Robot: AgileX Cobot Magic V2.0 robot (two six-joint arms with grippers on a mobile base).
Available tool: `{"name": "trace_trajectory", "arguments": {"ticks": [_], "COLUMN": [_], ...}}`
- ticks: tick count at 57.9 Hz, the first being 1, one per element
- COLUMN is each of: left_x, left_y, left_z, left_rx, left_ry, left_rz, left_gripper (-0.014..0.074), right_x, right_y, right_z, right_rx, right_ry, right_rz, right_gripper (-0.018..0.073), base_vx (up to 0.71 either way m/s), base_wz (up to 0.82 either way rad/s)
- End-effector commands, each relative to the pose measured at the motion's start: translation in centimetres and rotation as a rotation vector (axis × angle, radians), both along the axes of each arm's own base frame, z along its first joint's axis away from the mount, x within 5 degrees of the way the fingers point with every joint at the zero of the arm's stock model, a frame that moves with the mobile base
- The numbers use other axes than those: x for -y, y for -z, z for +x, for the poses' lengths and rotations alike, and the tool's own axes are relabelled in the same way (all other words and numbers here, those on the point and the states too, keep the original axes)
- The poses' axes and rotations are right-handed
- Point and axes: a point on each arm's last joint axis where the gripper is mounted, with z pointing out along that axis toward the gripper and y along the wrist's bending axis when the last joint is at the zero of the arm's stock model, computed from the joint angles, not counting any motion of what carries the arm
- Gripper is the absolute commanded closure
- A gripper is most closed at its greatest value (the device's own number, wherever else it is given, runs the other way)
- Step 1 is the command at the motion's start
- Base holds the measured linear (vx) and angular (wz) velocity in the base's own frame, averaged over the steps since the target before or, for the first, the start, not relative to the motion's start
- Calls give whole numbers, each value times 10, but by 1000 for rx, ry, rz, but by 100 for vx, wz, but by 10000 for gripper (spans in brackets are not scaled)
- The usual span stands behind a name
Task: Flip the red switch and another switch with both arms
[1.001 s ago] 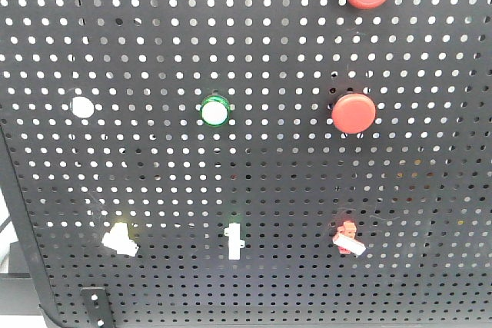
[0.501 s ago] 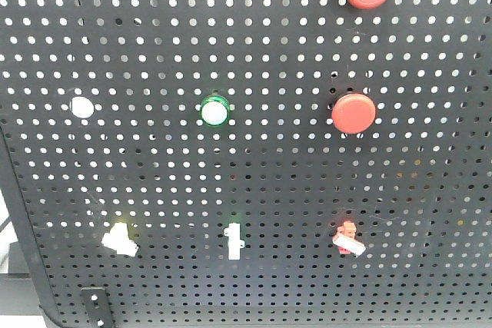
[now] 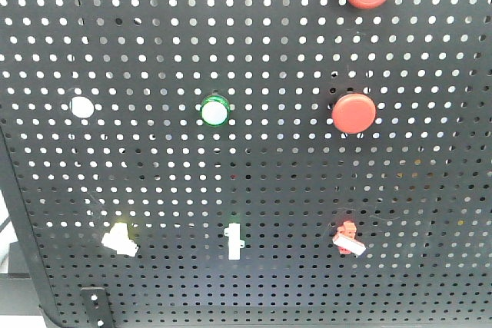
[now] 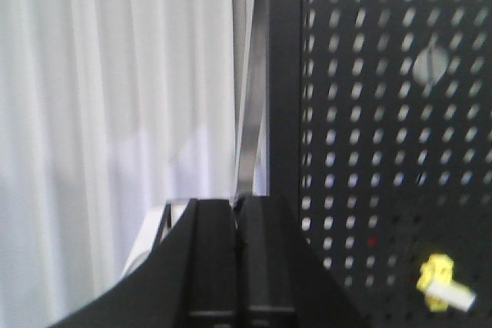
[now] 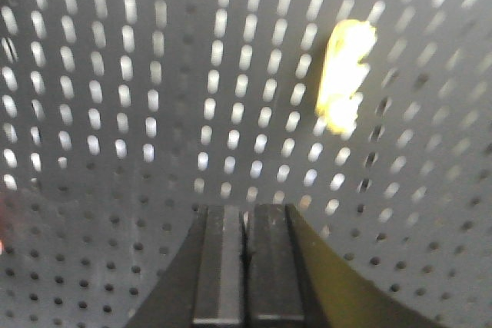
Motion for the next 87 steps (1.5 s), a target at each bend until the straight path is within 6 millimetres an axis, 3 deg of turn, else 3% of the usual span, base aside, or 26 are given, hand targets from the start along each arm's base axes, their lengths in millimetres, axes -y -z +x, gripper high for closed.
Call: {"name": "trace_trajectory", "arguments": {"ticks": [1, 14, 24, 34, 46, 61, 87], "left_x": [2, 11, 38, 64, 84, 95, 99], "left_y": [-7, 7, 15, 9, -4, -10, 6], "left_z": [12, 38, 50, 63, 92, 115, 129], "left_rx": [22, -87, -124, -65, -93, -111, -202], "left_ry": [8, 69, 230, 356, 391, 388, 361], "left_rz": [-5, -6, 11, -4, 4, -3, -79], "left_gripper": [594, 594, 594, 594, 594, 594, 594], "right_x": [0, 0, 0, 0, 0, 0, 0], "right_y": [-21, -21, -21, -22, -27, -30, -30], "right_z": [0, 0, 0, 0, -2, -3, -3], "right_rx": [136, 147, 147, 150, 213, 243, 243], "right_ry": [-1, -2, -2, -2, -6, -7, -7], "right_rz": [-5, 0, 0, 1, 4, 5, 5], "right_gripper": [566, 566, 566, 566, 566, 566, 566], "base_vx": [0, 0, 0, 0, 0, 0, 0], "base_wz": [0, 0, 0, 0, 0, 0, 0]}}
